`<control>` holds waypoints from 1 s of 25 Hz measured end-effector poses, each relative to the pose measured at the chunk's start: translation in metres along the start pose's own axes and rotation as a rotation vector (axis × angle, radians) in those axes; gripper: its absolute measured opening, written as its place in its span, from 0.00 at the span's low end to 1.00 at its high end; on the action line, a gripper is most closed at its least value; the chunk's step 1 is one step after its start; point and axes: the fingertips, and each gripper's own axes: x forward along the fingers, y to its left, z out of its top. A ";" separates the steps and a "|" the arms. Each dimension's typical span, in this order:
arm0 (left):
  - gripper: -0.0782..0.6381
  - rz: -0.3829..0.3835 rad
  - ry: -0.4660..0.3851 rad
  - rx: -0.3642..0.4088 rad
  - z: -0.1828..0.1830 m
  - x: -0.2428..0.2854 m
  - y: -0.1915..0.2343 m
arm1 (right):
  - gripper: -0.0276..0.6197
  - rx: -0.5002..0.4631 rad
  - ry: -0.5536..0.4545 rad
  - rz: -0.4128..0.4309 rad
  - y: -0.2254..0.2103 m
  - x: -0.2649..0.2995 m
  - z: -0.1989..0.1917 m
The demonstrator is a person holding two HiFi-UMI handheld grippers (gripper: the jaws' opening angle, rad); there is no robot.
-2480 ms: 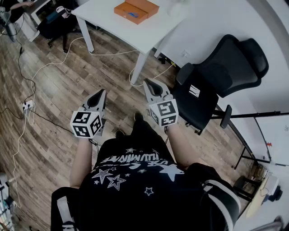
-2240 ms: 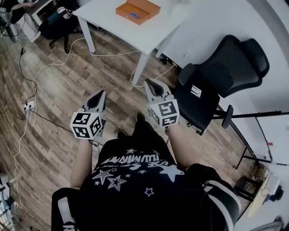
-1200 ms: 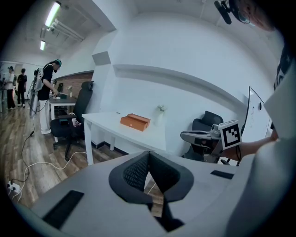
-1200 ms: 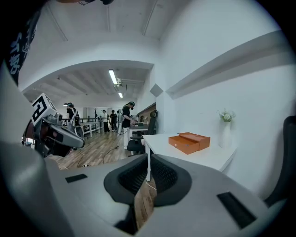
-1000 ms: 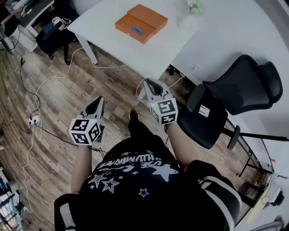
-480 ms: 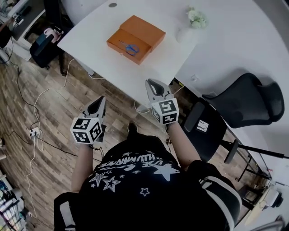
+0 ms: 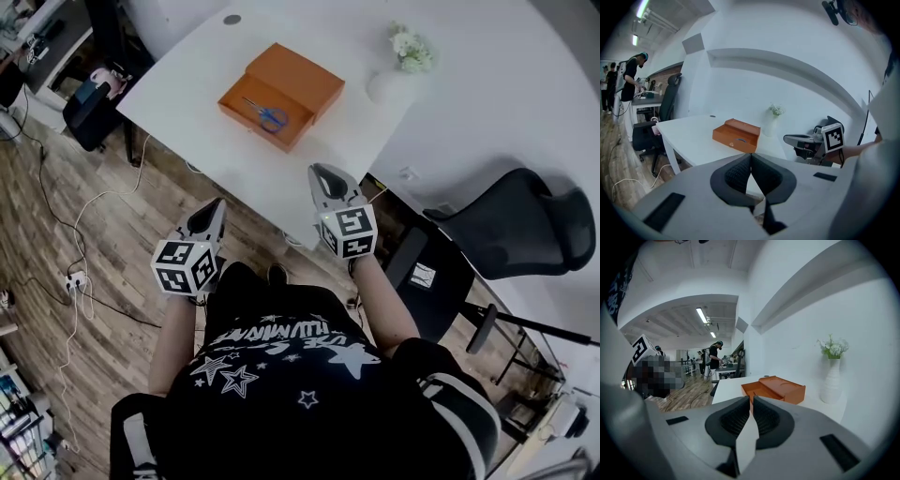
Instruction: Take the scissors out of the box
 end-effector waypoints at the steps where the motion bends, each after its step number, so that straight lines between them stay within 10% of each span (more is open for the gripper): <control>1: 0.13 -0.005 0.001 0.005 0.001 0.002 -0.001 | 0.13 0.003 -0.001 -0.003 -0.001 0.000 0.000; 17: 0.13 -0.119 0.029 0.071 0.065 0.085 0.061 | 0.13 0.061 0.038 -0.113 -0.039 0.062 0.020; 25: 0.13 -0.154 0.058 0.100 0.106 0.140 0.115 | 0.13 0.161 0.186 -0.028 -0.039 0.140 0.020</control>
